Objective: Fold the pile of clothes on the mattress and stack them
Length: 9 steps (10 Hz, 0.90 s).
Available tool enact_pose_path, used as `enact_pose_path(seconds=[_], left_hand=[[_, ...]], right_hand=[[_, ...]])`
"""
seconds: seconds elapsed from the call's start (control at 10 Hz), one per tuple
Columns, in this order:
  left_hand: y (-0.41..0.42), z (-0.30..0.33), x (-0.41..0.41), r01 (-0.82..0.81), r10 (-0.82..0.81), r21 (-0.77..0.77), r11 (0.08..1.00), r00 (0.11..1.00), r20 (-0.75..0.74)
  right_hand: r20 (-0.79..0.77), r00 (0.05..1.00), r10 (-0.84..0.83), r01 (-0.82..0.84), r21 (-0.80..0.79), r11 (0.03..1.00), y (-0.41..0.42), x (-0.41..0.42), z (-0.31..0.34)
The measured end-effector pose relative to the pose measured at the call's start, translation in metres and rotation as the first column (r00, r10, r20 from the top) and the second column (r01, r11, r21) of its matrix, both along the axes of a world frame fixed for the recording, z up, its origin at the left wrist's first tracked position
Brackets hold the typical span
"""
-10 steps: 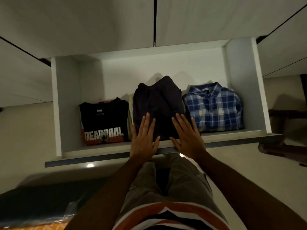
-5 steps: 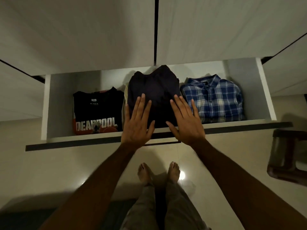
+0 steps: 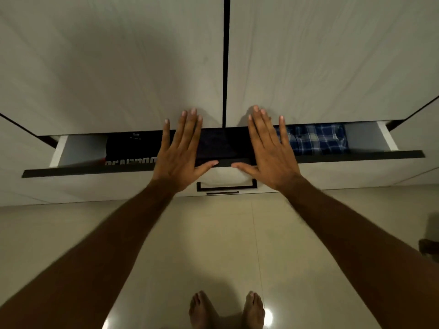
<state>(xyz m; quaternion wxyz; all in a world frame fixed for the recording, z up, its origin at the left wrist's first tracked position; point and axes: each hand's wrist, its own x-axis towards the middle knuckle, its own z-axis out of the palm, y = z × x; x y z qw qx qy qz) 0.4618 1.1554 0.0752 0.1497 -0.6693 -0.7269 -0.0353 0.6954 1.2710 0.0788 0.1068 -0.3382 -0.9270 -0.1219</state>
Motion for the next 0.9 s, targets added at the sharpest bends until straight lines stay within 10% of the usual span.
enact_pose_path(seconds=[0.5, 0.9], left_hand=[[0.034, -0.04, -0.027, -0.093, 0.112, 0.099, 0.991, 0.971, -0.209], [-0.005, 0.01, 0.001, -0.106, 0.112, 0.058, 0.993, 0.986, -0.12]], right_hand=[[-0.195, 0.974, -0.119, 0.173, 0.293, 0.94, 0.045, -0.044, -0.066], [0.02, 0.99, -0.137, 0.133, 0.129, 0.983, -0.007, -0.029, -0.012]])
